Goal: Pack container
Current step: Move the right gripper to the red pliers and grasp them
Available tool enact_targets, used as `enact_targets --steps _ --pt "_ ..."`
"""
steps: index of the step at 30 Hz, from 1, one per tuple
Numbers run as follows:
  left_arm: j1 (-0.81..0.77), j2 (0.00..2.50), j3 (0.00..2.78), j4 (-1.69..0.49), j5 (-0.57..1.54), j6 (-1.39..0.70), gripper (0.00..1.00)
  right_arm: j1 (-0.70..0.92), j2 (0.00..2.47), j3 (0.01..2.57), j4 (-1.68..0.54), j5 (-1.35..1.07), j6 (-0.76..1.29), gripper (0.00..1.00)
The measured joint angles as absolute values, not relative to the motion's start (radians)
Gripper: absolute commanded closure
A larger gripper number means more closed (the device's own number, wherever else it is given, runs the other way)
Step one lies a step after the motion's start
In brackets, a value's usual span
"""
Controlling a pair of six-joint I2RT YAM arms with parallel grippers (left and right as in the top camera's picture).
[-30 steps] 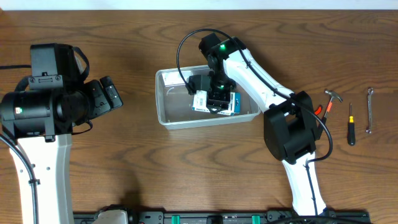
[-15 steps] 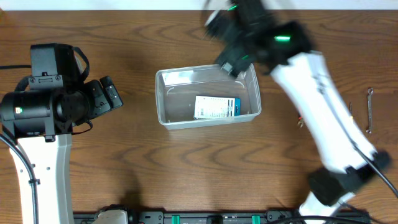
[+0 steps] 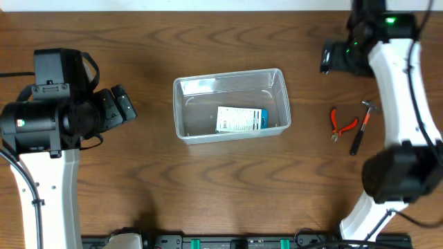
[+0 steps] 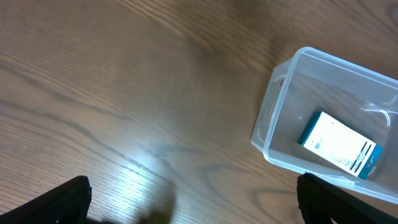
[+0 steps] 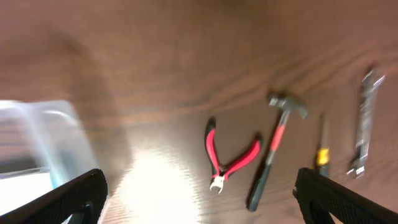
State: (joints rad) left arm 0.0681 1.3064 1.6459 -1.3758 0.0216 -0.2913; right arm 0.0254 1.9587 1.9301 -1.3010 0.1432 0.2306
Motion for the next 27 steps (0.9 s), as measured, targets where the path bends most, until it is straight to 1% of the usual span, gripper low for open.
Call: enact_targets --steps 10,24,27 --pt "0.068 1.306 1.646 -1.376 0.022 -0.291 0.02 0.013 2.085 1.705 -1.170 0.143 0.278 0.01" --pt "0.068 1.306 1.646 -1.376 0.022 -0.291 0.02 -0.002 2.088 1.509 -1.011 0.105 0.267 0.01" --pt "0.068 1.306 1.646 -1.376 0.022 -0.291 0.02 -0.002 2.088 1.477 -0.997 0.098 0.266 0.02"
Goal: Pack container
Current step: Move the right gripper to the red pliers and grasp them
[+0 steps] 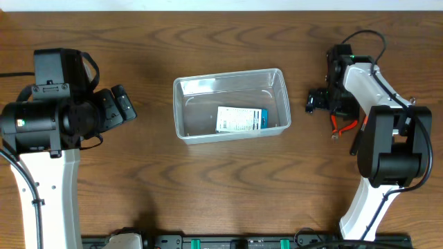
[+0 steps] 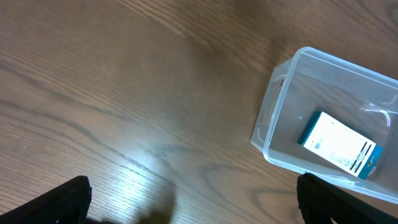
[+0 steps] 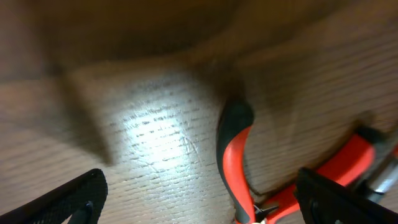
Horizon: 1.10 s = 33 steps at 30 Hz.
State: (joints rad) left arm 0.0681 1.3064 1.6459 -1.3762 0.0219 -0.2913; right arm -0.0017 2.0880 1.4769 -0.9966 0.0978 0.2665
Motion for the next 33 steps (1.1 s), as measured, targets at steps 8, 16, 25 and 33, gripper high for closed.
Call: enact_targets --steps 8,16,25,33 --pt "0.068 1.306 1.646 -1.376 0.022 -0.291 0.02 -0.002 2.088 1.465 -0.987 0.078 0.262 0.04" --pt "0.068 1.306 1.646 -1.376 0.022 -0.291 0.02 -0.002 2.088 1.460 -0.978 0.070 0.260 0.04" --pt "0.068 1.306 1.646 -1.376 0.022 -0.291 0.02 -0.002 2.082 1.429 -0.929 0.049 0.256 0.03" --pt "0.068 1.306 1.646 -1.376 0.022 -0.291 0.02 -0.002 2.080 1.425 -0.915 0.034 0.250 0.27"
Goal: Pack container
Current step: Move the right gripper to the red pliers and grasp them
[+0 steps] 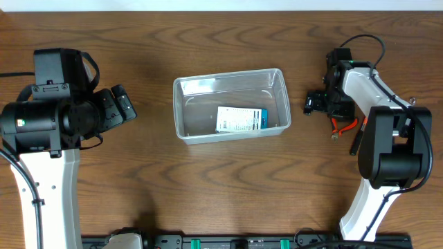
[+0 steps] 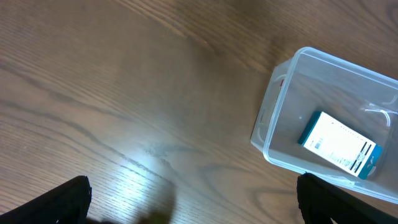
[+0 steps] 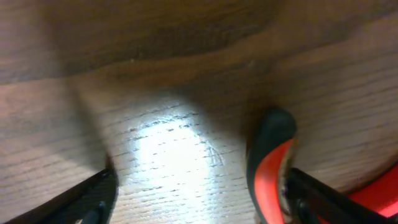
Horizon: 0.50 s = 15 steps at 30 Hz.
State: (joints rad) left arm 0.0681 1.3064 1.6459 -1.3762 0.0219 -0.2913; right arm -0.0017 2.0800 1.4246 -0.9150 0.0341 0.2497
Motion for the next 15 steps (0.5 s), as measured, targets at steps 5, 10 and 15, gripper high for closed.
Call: enact_targets --steps 5,10,15 --pt "0.068 1.306 1.646 -1.376 0.022 -0.291 0.02 -0.002 2.080 1.423 -0.915 0.033 0.253 0.29" --pt "0.068 1.306 1.646 -1.376 0.022 -0.291 0.02 -0.002 2.080 1.423 -0.915 0.033 0.253 0.32" --pt "0.068 1.306 1.646 -1.376 0.022 -0.291 0.02 -0.002 2.080 1.423 -0.918 0.033 0.253 0.32"
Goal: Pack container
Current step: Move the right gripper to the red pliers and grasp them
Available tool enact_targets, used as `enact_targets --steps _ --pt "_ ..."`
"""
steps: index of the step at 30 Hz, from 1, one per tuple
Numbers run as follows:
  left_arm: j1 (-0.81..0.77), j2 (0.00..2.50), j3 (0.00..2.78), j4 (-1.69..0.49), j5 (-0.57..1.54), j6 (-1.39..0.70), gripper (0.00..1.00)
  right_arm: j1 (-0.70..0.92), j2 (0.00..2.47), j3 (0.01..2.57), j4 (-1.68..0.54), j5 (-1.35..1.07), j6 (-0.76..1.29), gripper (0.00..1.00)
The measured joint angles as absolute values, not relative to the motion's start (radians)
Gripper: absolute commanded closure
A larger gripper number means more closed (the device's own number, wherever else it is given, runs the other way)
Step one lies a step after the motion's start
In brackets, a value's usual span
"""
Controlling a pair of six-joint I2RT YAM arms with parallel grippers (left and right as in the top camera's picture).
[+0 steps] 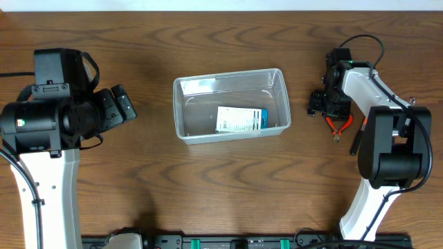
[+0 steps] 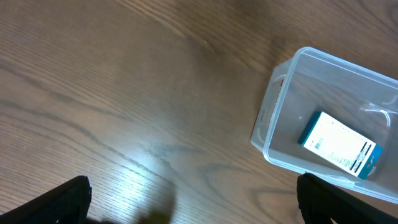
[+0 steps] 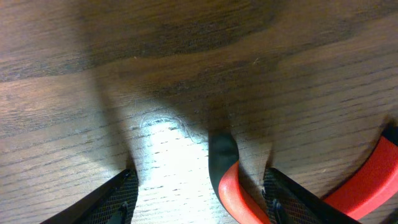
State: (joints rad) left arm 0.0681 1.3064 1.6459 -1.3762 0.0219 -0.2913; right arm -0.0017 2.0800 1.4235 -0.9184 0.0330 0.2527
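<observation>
A clear plastic container (image 1: 228, 74) stands mid-table with a white and teal box (image 1: 240, 119) lying in it. The left wrist view shows the same container (image 2: 273, 106) and box (image 2: 339, 144). Red-handled pliers (image 1: 337, 126) lie on the table right of the container. My right gripper (image 1: 324, 104) is down at the table, open, straddling one black-tipped red handle (image 3: 225, 177) of the pliers, with its fingers (image 3: 121, 196) on either side and a gap on the left. My left gripper (image 2: 193, 205) hovers open over bare wood, far left of the container.
A hammer (image 1: 354, 145) lies just right of the pliers, mostly hidden by my right arm. The second pliers handle (image 3: 367, 186) shows at the right edge of the right wrist view. The table's back edge runs along the top of the overhead view.
My right gripper's fingers stand closer together and now have the pliers handle between them; before, the handle lay near the right finger. The left arm has not moved.
My right gripper was high at the back right, looking down on pliers, hammer and other tools. Then it was low beside the pliers, open wide. Now it sits at table level, narrower, around one pliers handle. The left arm, container and box stayed put.
</observation>
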Motion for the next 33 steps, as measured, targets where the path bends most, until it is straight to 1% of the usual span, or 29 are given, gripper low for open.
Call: enact_targets --steps 5,12,19,22,24,26,27,32,33 --pt "0.068 1.306 1.646 -1.376 0.022 -0.291 0.02 -0.002 2.080 1.423 -0.928 0.045 0.253 0.29" --pt "0.068 1.306 1.646 -1.377 0.022 -0.291 0.02 -0.042 2.080 1.423 -0.965 0.064 0.238 0.32" --pt "0.068 1.306 1.646 -1.377 0.022 -0.291 0.02 -0.078 2.078 1.419 -0.972 0.064 0.192 0.33" --pt "0.068 1.306 1.646 -1.377 0.022 -0.291 0.02 -0.078 2.077 1.417 -0.968 0.062 0.174 0.35" --pt "0.068 1.306 1.646 -1.377 0.022 -0.291 0.02 -0.078 2.076 1.413 -0.963 0.059 0.167 0.39" --pt "0.068 1.306 1.646 -1.378 0.022 -0.291 0.02 -0.078 2.072 1.406 -0.955 0.056 0.155 0.51" --pt "0.068 1.306 1.646 -1.378 0.022 -0.291 0.02 -0.078 2.069 1.401 -0.952 0.055 0.150 0.56" --pt "0.068 1.306 1.646 -1.380 0.022 -0.291 0.02 -0.078 2.048 1.364 -0.927 0.052 0.149 0.58" --pt "0.068 1.306 1.646 -1.380 0.022 -0.291 0.02 -0.078 2.045 1.358 -0.921 0.051 0.149 0.60"
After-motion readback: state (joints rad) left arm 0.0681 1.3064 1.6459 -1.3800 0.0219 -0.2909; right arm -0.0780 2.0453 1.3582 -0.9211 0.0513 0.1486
